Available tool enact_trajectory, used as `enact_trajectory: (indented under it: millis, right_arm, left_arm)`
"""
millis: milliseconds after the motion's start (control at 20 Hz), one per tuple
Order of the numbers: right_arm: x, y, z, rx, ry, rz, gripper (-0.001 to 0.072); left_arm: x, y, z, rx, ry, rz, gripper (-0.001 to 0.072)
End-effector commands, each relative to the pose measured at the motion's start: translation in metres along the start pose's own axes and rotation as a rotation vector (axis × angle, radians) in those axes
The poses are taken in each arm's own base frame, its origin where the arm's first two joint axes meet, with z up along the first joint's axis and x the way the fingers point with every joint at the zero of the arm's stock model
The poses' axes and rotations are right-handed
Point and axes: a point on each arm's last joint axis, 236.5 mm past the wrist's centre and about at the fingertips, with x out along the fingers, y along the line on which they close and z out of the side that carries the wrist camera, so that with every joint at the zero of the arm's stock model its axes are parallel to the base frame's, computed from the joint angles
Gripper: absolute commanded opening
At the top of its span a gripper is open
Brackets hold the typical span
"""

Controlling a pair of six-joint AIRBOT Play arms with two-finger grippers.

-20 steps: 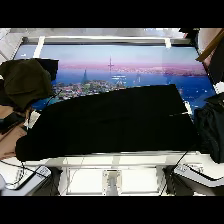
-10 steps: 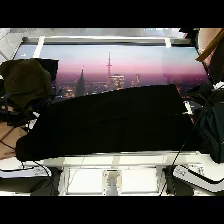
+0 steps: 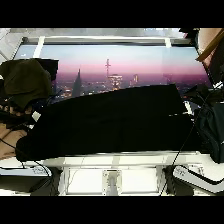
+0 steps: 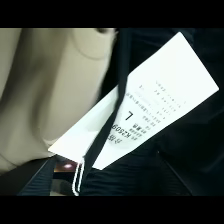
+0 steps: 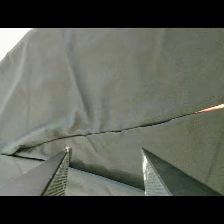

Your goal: Fold the clothes and pants, and hang the long-sleeved shirts on hangers.

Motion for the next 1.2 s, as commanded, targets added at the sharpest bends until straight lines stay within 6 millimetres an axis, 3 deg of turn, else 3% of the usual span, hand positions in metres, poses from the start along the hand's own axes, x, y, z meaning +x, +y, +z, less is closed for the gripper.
enact_trajectory:
  millis: [0, 350, 400, 500, 550, 700, 850, 950, 1150]
  right_arm:
    - [0.000, -0.002, 0.001, 0.002, -0.004, -0.012, 0.0489]
    - [0.000, -0.003, 0.004, 0.002, -0.019, -0.015, 0.0487]
    - [0.000, -0.003, 0.004, 0.002, -0.017, -0.015, 0.0485]
    - [0.000, -0.003, 0.004, 0.002, -0.018, -0.015, 0.0479]
    - [0.000, -0.003, 0.004, 0.002, -0.018, -0.015, 0.0479]
    - [0.000, -0.003, 0.004, 0.002, -0.018, -0.015, 0.0477]
    - [0.000, -0.005, 0.005, 0.000, -0.021, -0.021, 0.0449]
    - [0.000, -0.009, 0.006, -0.002, -0.025, -0.040, 0.0449]
    - [0.000, -0.015, 0.006, -0.006, -0.027, -0.065, 0.0450]
  left_arm:
    - [0.001, -0.016, 0.011, -0.026, -0.041, -0.068, 0.0698]
    - [0.028, -0.046, 0.029, -0.047, -0.049, -0.181, 0.0677]
    - [0.029, -0.048, 0.036, -0.039, -0.069, -0.169, 0.0541]
    - [0.029, -0.052, 0.049, -0.038, -0.117, -0.165, 0.0155]
    - [0.025, -0.054, 0.059, -0.048, -0.162, -0.169, 0.0019]
    - [-0.007, -0.058, 0.103, -0.098, -0.378, -0.176, 0.0013]
    - [-0.046, -0.051, 0.128, -0.088, -0.528, -0.105, 0.0013]
    - [-0.059, -0.051, 0.130, -0.077, -0.558, -0.089, 0.0013]
    - [-0.061, -0.033, 0.120, -0.131, -0.528, -0.029, 0.0013]
